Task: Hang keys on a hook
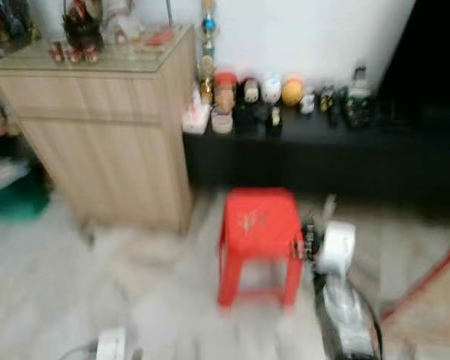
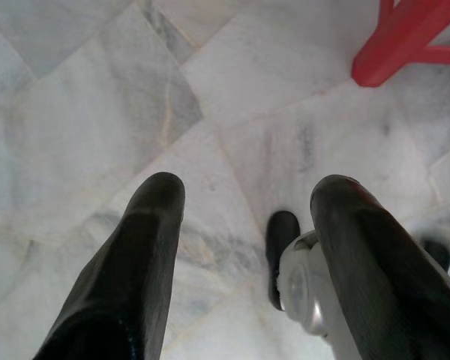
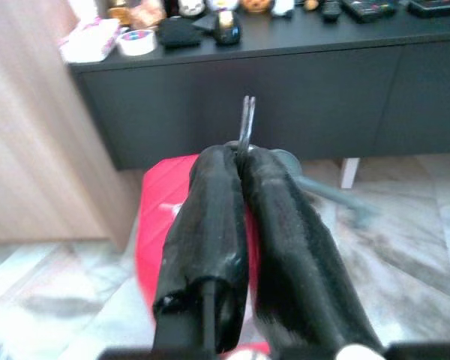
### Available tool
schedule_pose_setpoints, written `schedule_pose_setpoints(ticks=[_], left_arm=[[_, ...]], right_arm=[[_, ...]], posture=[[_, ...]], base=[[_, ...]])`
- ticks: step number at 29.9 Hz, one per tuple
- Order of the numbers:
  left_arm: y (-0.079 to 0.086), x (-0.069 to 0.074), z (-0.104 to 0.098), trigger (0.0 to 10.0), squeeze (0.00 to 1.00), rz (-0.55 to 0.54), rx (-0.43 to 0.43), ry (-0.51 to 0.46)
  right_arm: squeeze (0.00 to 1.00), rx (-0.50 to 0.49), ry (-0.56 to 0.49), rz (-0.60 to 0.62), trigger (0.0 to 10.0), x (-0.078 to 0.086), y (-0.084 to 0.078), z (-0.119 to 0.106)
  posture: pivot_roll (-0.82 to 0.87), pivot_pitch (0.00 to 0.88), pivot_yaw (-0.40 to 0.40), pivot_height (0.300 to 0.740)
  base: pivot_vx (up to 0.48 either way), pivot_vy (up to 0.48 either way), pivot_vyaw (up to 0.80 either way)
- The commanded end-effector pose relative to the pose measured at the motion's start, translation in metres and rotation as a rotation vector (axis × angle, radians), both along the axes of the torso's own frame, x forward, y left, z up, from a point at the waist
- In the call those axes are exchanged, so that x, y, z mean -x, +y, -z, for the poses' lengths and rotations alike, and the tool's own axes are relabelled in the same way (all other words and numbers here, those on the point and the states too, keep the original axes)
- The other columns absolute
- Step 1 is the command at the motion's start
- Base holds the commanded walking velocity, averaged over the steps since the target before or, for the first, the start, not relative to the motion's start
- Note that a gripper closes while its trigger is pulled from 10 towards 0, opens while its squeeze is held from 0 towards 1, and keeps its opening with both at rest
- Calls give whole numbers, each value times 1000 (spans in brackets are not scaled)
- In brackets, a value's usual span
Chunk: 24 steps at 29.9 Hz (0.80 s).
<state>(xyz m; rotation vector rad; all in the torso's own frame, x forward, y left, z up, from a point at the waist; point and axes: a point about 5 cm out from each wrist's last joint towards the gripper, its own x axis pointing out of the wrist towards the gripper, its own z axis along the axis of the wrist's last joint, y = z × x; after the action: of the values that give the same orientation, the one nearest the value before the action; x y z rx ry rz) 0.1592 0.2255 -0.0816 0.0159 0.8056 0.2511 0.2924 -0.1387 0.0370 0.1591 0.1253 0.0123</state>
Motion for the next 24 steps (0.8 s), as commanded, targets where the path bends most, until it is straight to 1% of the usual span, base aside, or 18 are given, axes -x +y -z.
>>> schedule_pose_setpoints(ticks=[1,5,17,24], left_arm=[[-2,6,3,10000,0,-3,7,19],[-2,6,3,10000,0,-4,5,21],[-2,8,4,10000,0,-11,8,21],[-4,9,5,10000,0,4,8,29]], right_arm=[[0,3,-18,-2,10000,-4,-1,-5],[0,2,-20,0,10000,-4,-1,-6],[0,4,-17,9,10000,-5,-3,-5],[0,11,-19,19,10000,-5,-5,-7]], posture=[[38,26,-20,740],[40,32,-22,740],[43,47,-23,740],[42,58,-21,740]], base=[[-304,0,0],[-302,0,0],[0,0,0],[0,0,0]])
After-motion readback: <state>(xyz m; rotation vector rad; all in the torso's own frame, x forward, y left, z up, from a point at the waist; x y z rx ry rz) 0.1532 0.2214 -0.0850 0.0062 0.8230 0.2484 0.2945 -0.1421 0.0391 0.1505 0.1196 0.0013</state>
